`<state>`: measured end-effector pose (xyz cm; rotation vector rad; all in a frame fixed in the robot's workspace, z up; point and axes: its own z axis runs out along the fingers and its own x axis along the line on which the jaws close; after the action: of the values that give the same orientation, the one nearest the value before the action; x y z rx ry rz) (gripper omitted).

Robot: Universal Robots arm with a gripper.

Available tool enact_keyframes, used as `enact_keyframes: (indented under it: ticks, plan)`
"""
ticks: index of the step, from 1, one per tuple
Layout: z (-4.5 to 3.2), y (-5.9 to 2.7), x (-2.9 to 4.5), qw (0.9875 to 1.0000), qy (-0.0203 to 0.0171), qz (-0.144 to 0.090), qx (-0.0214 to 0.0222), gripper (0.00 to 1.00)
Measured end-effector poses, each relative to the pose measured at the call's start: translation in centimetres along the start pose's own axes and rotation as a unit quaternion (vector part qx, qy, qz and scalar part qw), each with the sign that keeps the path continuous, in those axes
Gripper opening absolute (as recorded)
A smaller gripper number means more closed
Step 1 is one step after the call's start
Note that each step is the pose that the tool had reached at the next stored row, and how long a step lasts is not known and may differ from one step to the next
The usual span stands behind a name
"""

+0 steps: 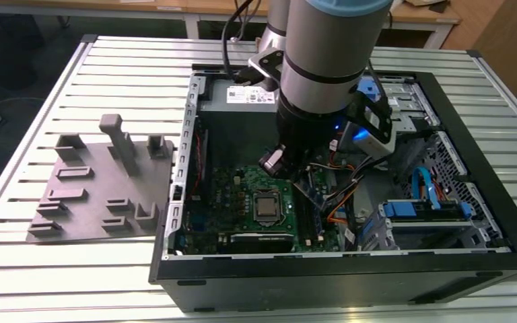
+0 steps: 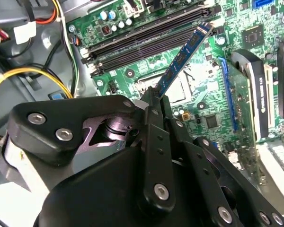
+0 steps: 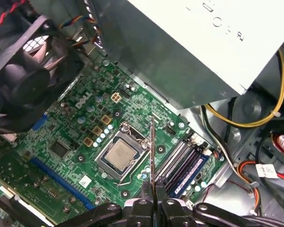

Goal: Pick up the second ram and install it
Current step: 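Insert the second ram into the second slot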

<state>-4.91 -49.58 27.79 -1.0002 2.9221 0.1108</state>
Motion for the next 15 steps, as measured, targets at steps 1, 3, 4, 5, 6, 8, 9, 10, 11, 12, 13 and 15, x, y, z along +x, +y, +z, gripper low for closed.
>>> enact_keyframes:
  ticks: [1,3,4,5,6,8,9,10,11,12,13,15]
  plan:
    - [0.0,0.0,0.0,1.0,-0.0002,0.005,0.0004,0.14]
    - [0.01,0.0,0.0,0.9999,-0.0007,0.014,0.0011,0.14]
    - [0.01,0.0,0.0,0.9998,-0.001,0.019,0.0014,0.14]
    - [0.02,0.0,0.0,0.9997,-0.0012,0.023,0.0017,0.14]
    - [0.02,0.0,0.0,0.9996,-0.0014,0.028,0.002,0.14]
    - [0.03,0.0,0.0,0.9994,-0.0018,0.036,0.0026,0.14]
    - [0.03,0.0,0.0,0.9992,-0.002,0.039,0.0028,0.14]
    - [0.03,0.0,0.0,0.999,-0.0022,0.043,0.0031,0.14]
    - [0.04,0.0,0.0,0.9989,-0.0024,0.047,0.0034,0.14]
    - [0.04,0.0,0.0,0.9987,-0.0026,0.051,0.0037,0.14]
    - [0.04,0.0,0.0,0.9985,-0.0028,0.054,0.0039,0.14]
    - [0.05,0.0,0.01,0.9981,-0.0031,0.061,0.0044,0.14]
